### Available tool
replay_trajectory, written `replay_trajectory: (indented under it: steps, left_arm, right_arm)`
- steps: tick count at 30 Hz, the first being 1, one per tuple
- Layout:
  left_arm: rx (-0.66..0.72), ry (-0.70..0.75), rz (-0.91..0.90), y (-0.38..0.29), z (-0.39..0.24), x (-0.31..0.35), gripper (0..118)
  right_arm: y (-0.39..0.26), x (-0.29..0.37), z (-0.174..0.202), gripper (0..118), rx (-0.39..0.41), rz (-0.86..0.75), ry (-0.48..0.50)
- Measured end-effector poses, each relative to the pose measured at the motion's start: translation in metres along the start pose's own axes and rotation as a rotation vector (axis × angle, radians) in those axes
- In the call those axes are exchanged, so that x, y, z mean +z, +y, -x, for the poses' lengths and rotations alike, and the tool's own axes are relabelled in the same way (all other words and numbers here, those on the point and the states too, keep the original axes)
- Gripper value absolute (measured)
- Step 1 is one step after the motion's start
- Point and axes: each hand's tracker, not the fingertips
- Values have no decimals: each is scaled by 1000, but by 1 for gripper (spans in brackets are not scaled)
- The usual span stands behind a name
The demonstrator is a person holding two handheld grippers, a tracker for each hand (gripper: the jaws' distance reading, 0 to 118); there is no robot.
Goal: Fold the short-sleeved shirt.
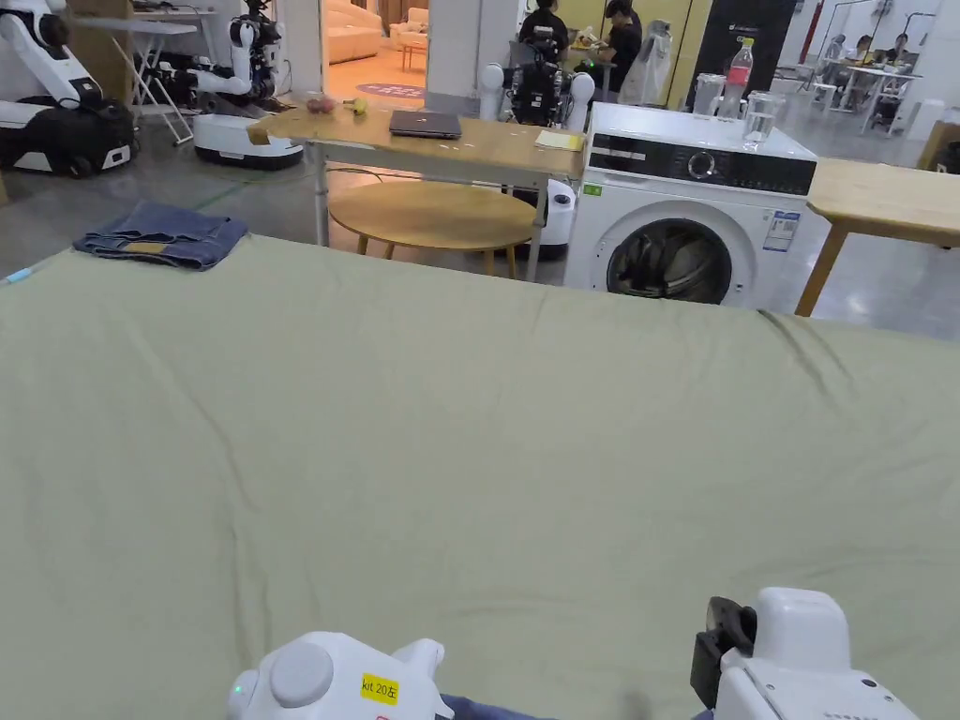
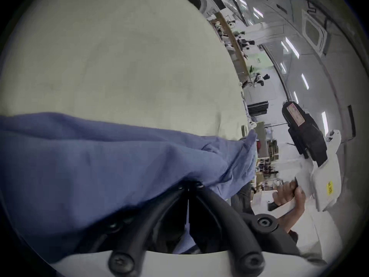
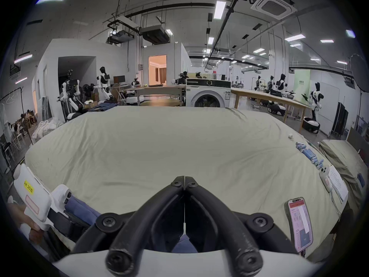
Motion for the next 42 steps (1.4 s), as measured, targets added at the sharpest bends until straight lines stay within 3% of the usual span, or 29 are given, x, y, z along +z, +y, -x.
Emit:
replay_trajectory:
  steps: [8,12,15,18,19,27,30,31,33,34,37,42]
  left_arm:
    - [-35,1,-169,0,-5,83,0]
    - [-16,84,-255,0,16,142,0]
    - [16,72,-288,-2,38,174,32]
    - [40,56,-291,-5,53,187,78]
    - [61,47,-282,-6,58,186,86]
    - [122,-58,-127,-5,111,134,86]
    - [102,-208,-164,-7,116,136,85]
    - [128,-246,-133,-8,119,131,72]
    - [118,-159,-95,-10,121,119,45]
    - [85,-114,-105,-12,123,115,26]
    - [175,-209,-160,-15,133,119,12]
    - [99,-123,-191,-18,109,130,7]
  right_arm:
    - [4,4,10,0,6,-68,10]
    - [8,0,17,0,3,-66,40]
    - [10,-3,22,0,3,-62,61]
    - [14,-3,27,0,14,-69,73]
    - [15,-3,29,0,16,-71,78]
    - [15,-3,29,0,2,-83,95]
    - [12,-2,26,0,-5,-77,87]
    - [11,-3,25,0,-10,-73,85]
    - [9,-4,22,0,-23,-64,82]
    - [7,-4,21,0,-30,-58,81]
    - [4,-5,20,0,-38,-43,77]
    - [4,-6,17,0,-28,-31,69]
